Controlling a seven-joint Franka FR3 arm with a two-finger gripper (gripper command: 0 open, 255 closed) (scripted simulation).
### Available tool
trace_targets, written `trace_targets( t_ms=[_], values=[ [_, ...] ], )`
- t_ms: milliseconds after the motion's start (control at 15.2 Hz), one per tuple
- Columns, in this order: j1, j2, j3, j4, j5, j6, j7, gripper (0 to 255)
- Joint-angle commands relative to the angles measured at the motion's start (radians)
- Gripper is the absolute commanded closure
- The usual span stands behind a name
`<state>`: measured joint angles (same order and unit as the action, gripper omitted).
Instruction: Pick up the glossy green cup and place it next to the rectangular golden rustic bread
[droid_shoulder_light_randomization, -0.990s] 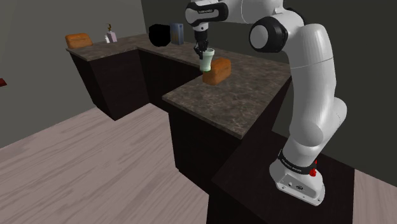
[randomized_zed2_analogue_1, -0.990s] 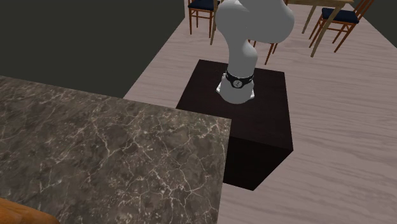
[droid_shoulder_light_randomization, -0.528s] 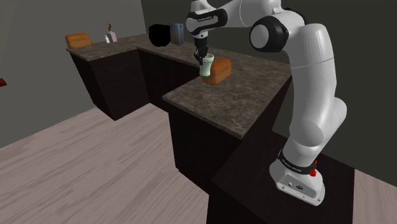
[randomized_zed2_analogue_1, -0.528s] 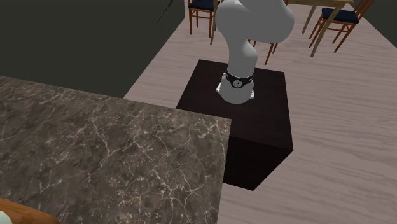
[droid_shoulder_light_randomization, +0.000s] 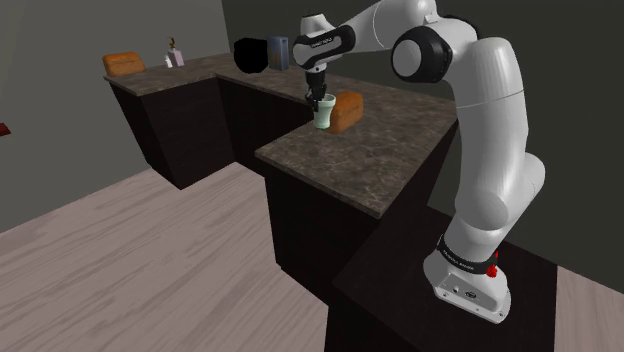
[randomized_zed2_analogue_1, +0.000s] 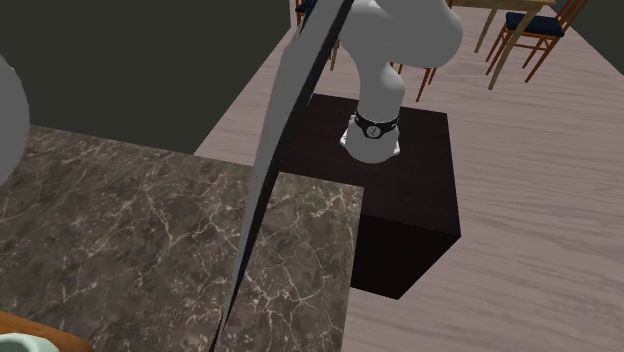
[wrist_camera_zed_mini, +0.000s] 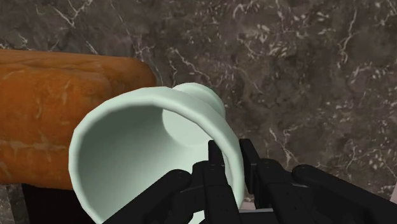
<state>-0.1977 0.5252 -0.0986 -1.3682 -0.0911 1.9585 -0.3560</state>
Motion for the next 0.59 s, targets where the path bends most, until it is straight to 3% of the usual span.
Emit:
trace_targets(
  t_ms=[0,528],
  values=[
    [0.000,0.006,0.000,-0.013,0.000,0.020,0.003,255],
    [0.000,0.028,0.000,-0.067,-0.002,0.096,0.011,255]
  ],
)
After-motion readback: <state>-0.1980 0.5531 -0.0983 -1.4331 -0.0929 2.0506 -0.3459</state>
